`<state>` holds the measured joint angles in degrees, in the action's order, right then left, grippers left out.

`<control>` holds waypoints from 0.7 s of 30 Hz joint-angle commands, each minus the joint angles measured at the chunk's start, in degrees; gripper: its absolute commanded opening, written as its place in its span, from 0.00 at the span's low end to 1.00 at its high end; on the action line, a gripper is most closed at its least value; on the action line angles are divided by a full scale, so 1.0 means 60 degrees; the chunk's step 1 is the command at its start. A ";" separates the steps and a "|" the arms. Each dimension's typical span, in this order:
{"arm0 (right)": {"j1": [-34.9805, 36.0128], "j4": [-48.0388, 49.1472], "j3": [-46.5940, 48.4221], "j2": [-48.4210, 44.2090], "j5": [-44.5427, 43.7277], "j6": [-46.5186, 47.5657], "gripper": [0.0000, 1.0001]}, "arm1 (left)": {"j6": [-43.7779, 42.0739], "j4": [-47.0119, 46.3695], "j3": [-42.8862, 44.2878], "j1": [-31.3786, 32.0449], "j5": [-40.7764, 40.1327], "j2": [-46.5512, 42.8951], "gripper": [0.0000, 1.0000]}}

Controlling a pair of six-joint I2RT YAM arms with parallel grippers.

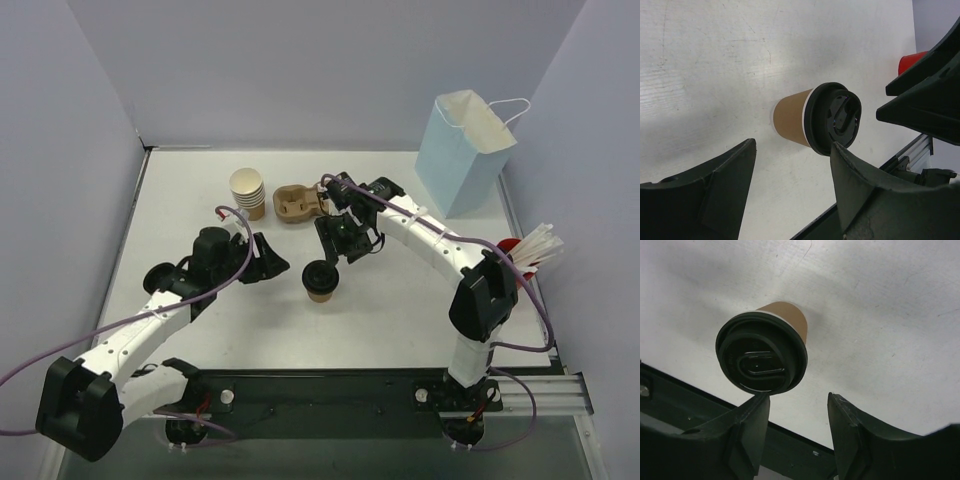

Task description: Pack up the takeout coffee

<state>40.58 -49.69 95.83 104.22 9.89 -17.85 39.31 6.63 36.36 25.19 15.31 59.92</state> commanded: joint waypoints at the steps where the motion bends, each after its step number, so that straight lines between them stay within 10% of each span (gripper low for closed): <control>1: -0.0185 0.0839 -0.0823 -0.0481 0.1353 0.0337 0.52 | 0.0099 -0.0959 0.0034 0.0137 0.0495 0.0339 0.70; 21: -0.0640 0.2817 -0.2289 -0.0188 0.2570 0.0821 0.58 | 0.0216 -0.2380 -0.0303 0.0504 0.1037 0.2009 0.60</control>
<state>37.36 -33.80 83.90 102.89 23.94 -13.41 40.86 -3.31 35.05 27.81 20.49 70.65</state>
